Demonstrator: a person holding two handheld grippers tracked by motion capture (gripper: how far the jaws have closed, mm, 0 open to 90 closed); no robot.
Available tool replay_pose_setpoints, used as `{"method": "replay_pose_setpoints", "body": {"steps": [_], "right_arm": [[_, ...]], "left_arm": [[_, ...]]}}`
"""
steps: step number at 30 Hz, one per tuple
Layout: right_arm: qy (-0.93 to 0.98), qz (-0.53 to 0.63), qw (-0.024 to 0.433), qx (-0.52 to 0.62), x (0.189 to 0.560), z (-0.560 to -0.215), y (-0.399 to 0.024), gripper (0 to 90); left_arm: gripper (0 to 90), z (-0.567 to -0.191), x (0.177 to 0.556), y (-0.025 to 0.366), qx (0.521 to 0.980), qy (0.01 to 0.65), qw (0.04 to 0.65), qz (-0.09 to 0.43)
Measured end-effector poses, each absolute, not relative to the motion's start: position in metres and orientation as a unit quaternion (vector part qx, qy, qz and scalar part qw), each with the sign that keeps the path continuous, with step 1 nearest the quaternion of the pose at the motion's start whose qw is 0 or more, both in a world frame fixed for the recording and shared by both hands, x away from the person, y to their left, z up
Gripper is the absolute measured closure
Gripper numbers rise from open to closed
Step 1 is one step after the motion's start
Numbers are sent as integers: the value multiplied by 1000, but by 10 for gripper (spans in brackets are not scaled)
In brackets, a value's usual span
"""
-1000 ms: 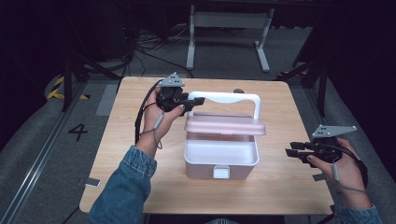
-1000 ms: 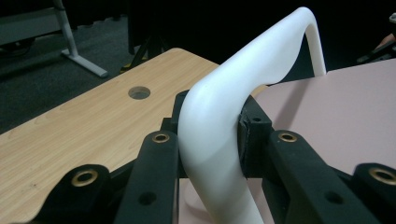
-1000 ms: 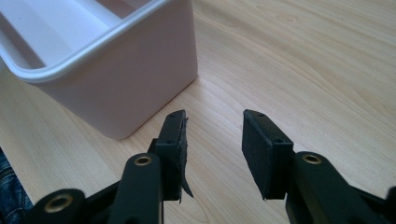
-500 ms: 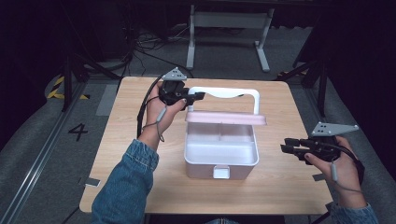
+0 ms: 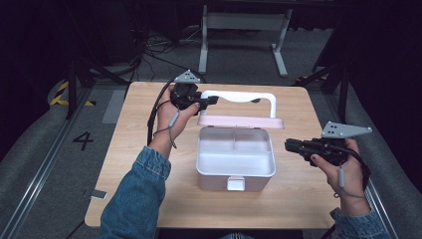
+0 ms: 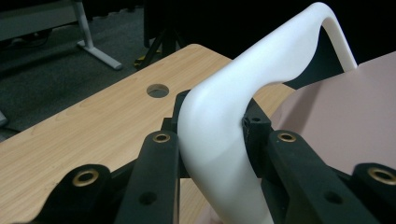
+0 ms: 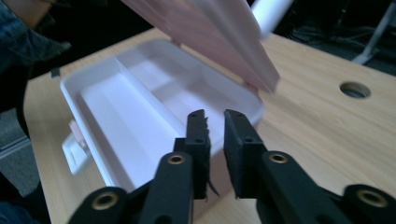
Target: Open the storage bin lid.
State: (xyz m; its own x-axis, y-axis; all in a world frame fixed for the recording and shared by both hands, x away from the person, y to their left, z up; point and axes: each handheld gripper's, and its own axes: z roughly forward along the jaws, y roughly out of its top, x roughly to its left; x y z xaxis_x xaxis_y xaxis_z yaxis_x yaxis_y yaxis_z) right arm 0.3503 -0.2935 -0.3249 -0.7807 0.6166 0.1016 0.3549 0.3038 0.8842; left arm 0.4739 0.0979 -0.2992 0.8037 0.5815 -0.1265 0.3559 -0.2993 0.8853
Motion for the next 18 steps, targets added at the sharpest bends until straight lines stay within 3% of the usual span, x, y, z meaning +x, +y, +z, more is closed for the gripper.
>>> {"method": "replay_pose_setpoints", "body": {"steps": [3, 18], "right_arm": [[791, 520, 130, 296, 352, -320, -286, 900], [755, 572, 150, 284, 358, -316, -267, 900]], "left_arm": [[740, -299, 473, 98, 798, 295, 514, 108], [721, -302, 472, 100, 793, 295, 522, 109]]}}
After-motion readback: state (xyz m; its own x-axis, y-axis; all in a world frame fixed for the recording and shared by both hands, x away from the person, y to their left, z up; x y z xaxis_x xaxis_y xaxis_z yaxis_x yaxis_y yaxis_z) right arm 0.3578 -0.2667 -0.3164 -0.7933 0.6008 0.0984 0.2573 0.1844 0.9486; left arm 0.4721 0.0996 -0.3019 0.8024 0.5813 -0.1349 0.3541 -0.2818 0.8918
